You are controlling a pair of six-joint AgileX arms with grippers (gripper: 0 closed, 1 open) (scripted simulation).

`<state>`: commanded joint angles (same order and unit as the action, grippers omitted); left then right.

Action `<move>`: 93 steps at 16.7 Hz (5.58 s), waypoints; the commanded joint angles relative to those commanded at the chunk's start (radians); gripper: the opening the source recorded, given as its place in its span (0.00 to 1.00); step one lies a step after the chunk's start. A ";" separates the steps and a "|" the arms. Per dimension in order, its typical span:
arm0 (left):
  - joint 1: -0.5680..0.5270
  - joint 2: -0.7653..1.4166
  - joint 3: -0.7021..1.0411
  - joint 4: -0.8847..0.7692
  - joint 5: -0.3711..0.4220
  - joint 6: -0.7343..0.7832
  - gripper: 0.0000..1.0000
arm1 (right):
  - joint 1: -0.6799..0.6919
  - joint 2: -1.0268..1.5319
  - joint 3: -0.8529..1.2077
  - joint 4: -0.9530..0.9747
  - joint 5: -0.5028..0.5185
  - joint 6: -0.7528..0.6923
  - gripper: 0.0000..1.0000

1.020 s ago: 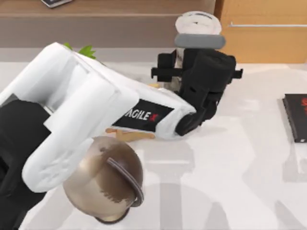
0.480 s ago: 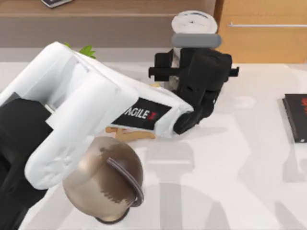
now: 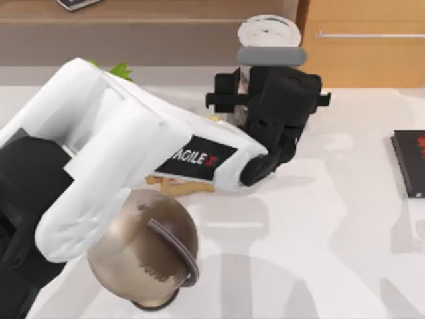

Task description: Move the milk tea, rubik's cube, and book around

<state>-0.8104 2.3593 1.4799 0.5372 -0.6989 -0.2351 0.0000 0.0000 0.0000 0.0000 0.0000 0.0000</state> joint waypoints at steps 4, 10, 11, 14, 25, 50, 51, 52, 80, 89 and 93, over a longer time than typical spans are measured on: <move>0.000 0.000 0.000 0.000 0.000 0.000 1.00 | 0.000 0.000 0.000 0.000 0.000 0.000 1.00; 0.000 0.000 0.000 0.000 0.000 0.000 1.00 | 0.000 0.000 0.000 0.000 0.000 0.000 1.00; -0.002 -0.001 0.000 0.000 0.000 0.000 1.00 | 0.000 0.000 0.000 0.000 0.000 0.000 1.00; -0.017 -0.022 -0.035 0.012 -0.014 -0.005 1.00 | 0.000 0.000 0.000 0.000 0.000 0.000 1.00; -0.024 -0.095 -0.078 -0.001 -0.051 -0.011 1.00 | 0.000 0.000 0.000 0.000 0.000 0.000 1.00; 0.254 -0.425 0.103 -0.576 0.197 0.309 1.00 | 0.000 0.000 0.000 0.000 0.000 0.000 1.00; 0.321 -0.443 0.132 -0.677 0.240 0.355 1.00 | 0.000 0.000 0.000 0.000 0.000 0.000 1.00; 0.388 -0.459 0.158 -0.782 0.284 0.397 1.00 | 0.000 0.000 0.000 0.000 0.000 0.000 1.00; 0.852 -0.264 0.061 -1.557 0.700 0.488 1.00 | 0.000 0.000 0.000 0.000 0.000 0.000 1.00; 0.840 -0.249 0.055 -1.532 0.701 0.477 0.70 | 0.000 0.000 0.000 0.000 0.000 0.000 1.00; 0.840 -0.249 0.055 -1.532 0.701 0.477 0.40 | 0.000 0.000 0.000 0.000 0.000 0.000 1.00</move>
<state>0.0297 2.1104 1.5344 -0.9947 0.0024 0.2420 0.0000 0.0000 0.0000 0.0000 0.0000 0.0000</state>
